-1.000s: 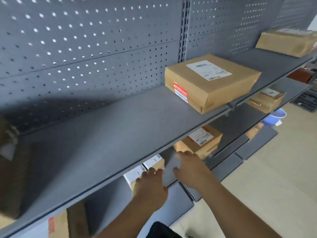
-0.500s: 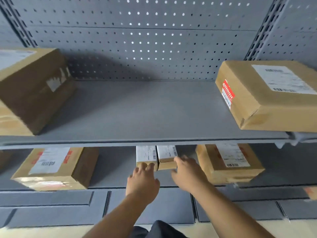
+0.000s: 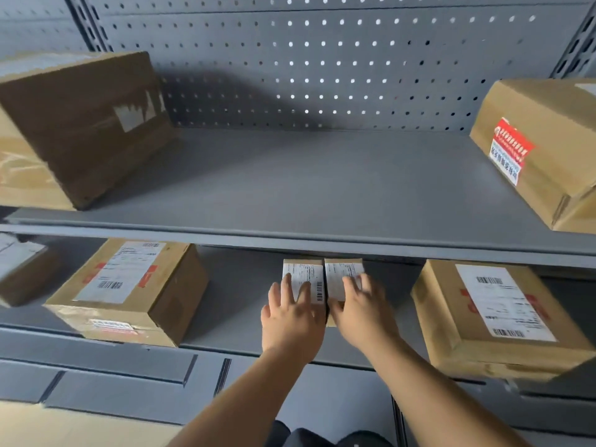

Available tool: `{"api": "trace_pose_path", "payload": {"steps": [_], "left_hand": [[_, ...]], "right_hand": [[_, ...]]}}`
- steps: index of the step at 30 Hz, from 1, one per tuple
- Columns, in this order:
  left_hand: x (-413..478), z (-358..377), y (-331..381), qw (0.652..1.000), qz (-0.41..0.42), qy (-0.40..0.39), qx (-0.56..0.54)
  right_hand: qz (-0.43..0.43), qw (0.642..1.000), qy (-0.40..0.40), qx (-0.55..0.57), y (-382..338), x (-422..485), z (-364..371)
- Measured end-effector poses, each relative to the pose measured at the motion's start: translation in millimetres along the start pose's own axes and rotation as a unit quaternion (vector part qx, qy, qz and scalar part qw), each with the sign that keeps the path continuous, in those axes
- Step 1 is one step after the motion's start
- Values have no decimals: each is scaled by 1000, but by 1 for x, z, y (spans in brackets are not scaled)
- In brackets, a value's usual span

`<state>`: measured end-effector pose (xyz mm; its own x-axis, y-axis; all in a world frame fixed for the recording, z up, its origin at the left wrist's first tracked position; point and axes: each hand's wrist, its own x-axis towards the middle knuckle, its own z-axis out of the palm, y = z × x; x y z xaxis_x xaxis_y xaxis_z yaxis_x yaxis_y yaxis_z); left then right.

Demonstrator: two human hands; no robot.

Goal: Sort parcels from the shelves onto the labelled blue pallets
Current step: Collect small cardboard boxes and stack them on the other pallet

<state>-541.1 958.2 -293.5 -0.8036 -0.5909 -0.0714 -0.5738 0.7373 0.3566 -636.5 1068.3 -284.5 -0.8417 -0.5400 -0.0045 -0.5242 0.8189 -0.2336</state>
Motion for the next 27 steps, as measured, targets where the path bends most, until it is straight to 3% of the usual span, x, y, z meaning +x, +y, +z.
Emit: {"api": "trace_pose_path", "payload": {"steps": [7,17,27], "left_hand": [[14,14,-8,999,27,-5,-31],[15,9,-13,999,42,-2,-25],[-24,-30,-21,998,6,-55,-24]], "right_hand": [[11,995,-31,97,8,14,19],[39,995,-5,90,15,-6,14],[73,992,-70,72,9,-36,-13]]}}
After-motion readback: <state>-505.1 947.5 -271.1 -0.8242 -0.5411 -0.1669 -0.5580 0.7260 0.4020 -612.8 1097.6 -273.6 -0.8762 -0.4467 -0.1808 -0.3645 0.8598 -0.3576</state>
